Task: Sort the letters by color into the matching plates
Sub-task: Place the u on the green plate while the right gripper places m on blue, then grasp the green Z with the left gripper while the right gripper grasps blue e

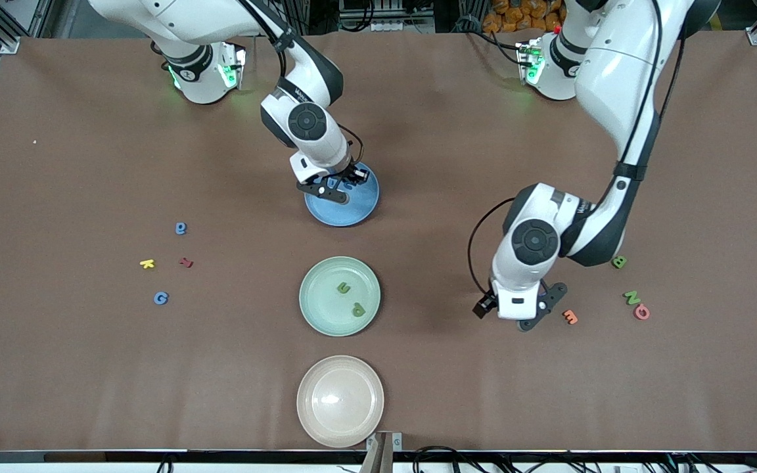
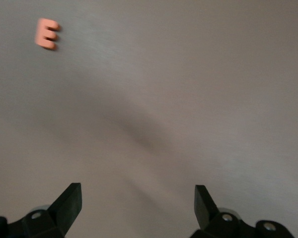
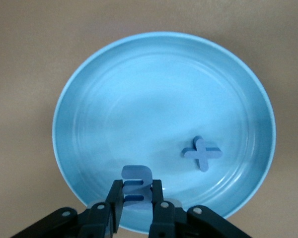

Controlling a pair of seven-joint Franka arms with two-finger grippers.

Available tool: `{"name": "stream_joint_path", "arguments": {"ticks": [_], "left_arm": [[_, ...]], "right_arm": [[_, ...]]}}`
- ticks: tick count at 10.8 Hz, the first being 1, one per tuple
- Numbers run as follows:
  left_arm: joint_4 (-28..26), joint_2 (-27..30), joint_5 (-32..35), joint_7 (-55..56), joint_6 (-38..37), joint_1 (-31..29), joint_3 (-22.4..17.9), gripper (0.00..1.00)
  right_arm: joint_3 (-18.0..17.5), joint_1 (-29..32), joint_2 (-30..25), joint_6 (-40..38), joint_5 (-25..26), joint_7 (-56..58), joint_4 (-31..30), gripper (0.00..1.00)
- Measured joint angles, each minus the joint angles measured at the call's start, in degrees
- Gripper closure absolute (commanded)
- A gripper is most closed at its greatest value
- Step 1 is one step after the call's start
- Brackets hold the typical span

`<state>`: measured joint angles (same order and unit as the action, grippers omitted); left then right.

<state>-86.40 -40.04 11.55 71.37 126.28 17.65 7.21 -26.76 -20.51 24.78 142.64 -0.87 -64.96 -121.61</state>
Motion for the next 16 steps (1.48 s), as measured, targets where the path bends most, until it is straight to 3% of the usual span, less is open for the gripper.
{"name": "stream_joint_path", "arguments": {"ticks": [1,2,5,8,13,16], "left_arm": [[-2.2,1.2,0.0,-2.6,-1.0,-1.2,0.0,0.0],[-5.0,2.8,0.0,-5.9,-1.2,-2.8,0.0,0.0],[-11.7,7.2,0.0,-17.6,-1.3,-9.8,-0.1,0.0],[-14.8,8.9,0.0,-29.6,-1.3,-17.1,-0.1,0.0],[-16.6,9.6,0.0,-45.0,0.6,-25.0,0.0,0.0],[-21.4,9.6,0.0,-48.9,9.7,-27.8,0.0,0.0]], "right_arm": [[0.4,-0.1,0.3,0.0,0.0,0.0,0.4,0.01],[0.7,-0.1,0.5,0.0,0.0,0.0,0.8,0.0],[1.3,-0.2,0.7,0.0,0.0,0.0,1.2,0.0],[2.8,1.3,-0.6,-3.6,0.2,2.5,2.5,0.0],[9.1,9.9,-4.4,-11.7,0.2,24.3,2.7,0.0],[13.9,12.1,-5.5,-16.0,0.2,37.6,2.5,0.0]]}}
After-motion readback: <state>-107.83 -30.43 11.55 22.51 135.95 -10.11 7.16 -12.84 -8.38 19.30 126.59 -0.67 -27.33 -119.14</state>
